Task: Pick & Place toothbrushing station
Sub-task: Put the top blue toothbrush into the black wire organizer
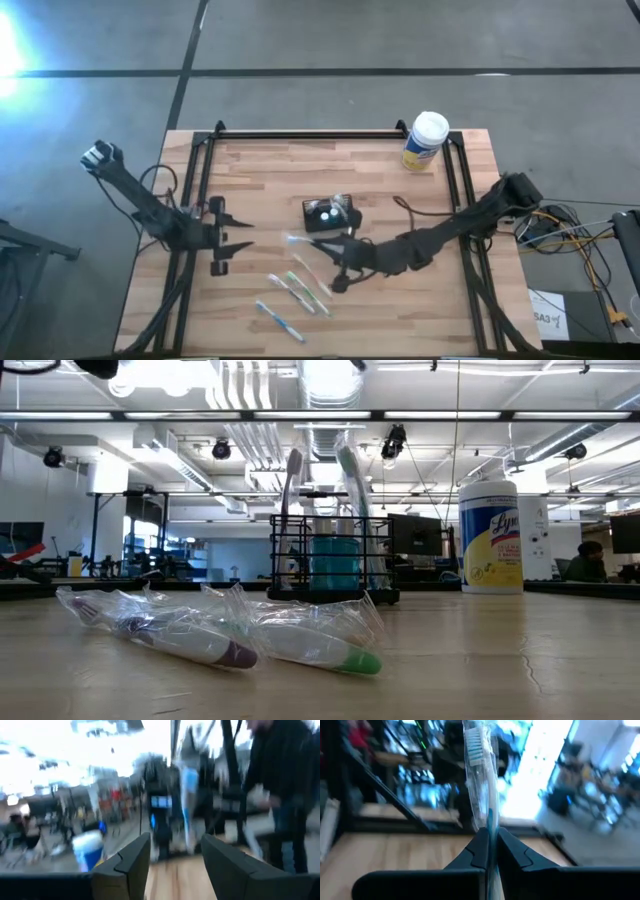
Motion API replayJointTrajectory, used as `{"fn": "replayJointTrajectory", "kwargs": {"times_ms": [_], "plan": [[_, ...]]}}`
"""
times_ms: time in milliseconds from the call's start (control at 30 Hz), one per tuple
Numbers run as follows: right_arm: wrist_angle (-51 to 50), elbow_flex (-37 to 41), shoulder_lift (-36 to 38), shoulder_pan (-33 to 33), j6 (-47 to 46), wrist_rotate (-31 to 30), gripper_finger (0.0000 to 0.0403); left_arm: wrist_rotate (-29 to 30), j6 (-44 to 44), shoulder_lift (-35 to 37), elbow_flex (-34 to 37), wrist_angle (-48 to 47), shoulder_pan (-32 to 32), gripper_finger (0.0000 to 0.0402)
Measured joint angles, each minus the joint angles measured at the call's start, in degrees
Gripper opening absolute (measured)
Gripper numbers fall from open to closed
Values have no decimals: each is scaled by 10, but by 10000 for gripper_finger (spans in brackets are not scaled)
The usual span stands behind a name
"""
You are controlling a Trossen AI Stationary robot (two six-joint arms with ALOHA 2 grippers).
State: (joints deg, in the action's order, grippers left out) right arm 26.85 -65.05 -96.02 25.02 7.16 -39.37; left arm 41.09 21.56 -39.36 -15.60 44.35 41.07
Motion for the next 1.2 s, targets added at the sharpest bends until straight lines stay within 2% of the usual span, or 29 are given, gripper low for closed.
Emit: {"fn": "replayJointTrajectory", "kwargs": {"times_ms": [67, 167, 467, 633, 900, 1000, 1200], "plan": [[83, 27, -8, 0, 29, 19, 13, -14, 7, -5, 19, 71, -8, 181], [132, 43, -19, -2, 47, 22, 13, -18, -5, -8, 25, 89, -23, 181], [124, 13, -35, -5, 72, 26, 13, -114, -68, -42, -16, 32, -78, 181], [108, -9, -45, -8, 77, 49, 13, -163, -63, -79, -49, 11, -99, 181], [114, -13, -53, -12, 69, 62, 13, -212, -34, -124, -81, 10, -110, 181], [110, -13, -55, -14, 64, 82, 13, -218, -32, -145, -88, 10, -111, 181], [112, -13, -55, -14, 60, 84, 13, -226, -32, -181, -108, 10, -128, 181]]}}
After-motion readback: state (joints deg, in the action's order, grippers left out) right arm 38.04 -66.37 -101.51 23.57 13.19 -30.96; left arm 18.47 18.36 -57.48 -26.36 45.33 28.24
